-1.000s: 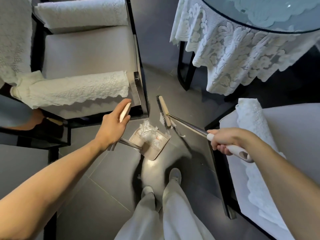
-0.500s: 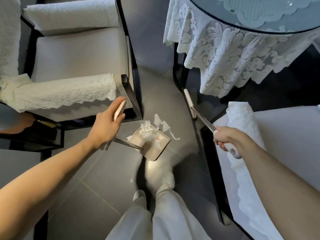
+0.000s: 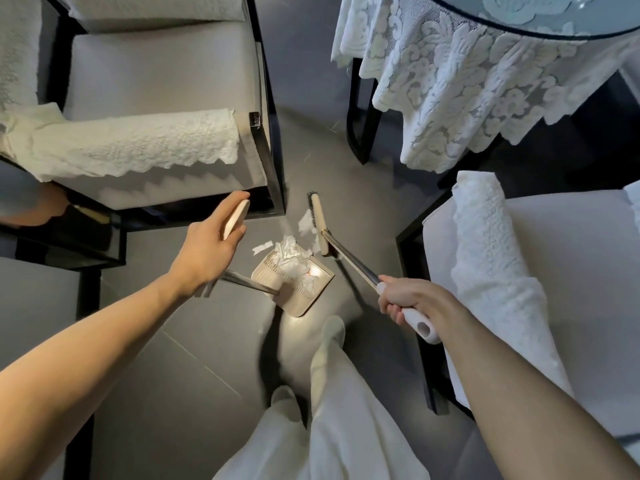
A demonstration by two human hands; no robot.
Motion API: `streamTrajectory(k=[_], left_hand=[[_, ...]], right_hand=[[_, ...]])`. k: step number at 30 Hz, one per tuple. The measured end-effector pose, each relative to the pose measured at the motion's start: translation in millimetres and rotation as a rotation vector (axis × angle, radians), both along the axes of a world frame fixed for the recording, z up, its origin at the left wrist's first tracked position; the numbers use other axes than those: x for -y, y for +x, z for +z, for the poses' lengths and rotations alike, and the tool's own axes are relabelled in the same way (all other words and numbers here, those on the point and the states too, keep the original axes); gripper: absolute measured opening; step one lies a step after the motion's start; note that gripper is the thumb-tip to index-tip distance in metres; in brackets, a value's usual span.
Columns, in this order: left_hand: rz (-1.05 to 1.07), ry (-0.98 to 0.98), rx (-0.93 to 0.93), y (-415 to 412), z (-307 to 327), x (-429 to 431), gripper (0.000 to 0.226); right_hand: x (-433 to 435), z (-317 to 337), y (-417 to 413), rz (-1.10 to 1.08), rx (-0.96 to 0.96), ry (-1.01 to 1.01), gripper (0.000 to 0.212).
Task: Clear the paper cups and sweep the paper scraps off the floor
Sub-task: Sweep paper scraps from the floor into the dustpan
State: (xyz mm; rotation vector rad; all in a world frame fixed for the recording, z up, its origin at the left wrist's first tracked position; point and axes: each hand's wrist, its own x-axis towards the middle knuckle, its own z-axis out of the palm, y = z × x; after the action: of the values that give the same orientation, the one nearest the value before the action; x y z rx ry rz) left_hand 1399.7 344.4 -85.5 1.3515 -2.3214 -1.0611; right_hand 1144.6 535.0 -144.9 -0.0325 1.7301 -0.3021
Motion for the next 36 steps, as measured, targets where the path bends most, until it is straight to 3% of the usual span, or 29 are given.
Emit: streamTrajectory(k=[13,21,24,28,32,36], left_hand=[[0.074,-0.002,0.009,111.7,11.9,-64.6,0.051],[0.237,0.004,0.011,127.8,21.3,-70.6,0.052],[0.318,-0.007,0.036,138.9,21.4,-67.8,0.051],[0.402,-0.009,0.086,167.8,14.0,-77.0,0.050],[0.432,0.012,0.077,190.7,9.8,-91.4,0.051],[0.419,0.019,0.053,220.4,9.5,-109.9,0.052]], right_hand=[[-29.8,56.4,59.0,0.120,-0.125,-0.065,0.076],[27.0,26.5,37.5,0.298,-0.258,-0.101,0.069],[49.9,-0.3,42.7,0.240,-0.200,-0.092,0.066],[44.1,-15.2,72.7,0.251,-0.079,-0.081,0.030],[19.9,-18.9,99.8,0.285,-0.099,-0.024,0.041],[-9.0,-8.9,133.0,0.297,-0.072,-0.025,0.036]])
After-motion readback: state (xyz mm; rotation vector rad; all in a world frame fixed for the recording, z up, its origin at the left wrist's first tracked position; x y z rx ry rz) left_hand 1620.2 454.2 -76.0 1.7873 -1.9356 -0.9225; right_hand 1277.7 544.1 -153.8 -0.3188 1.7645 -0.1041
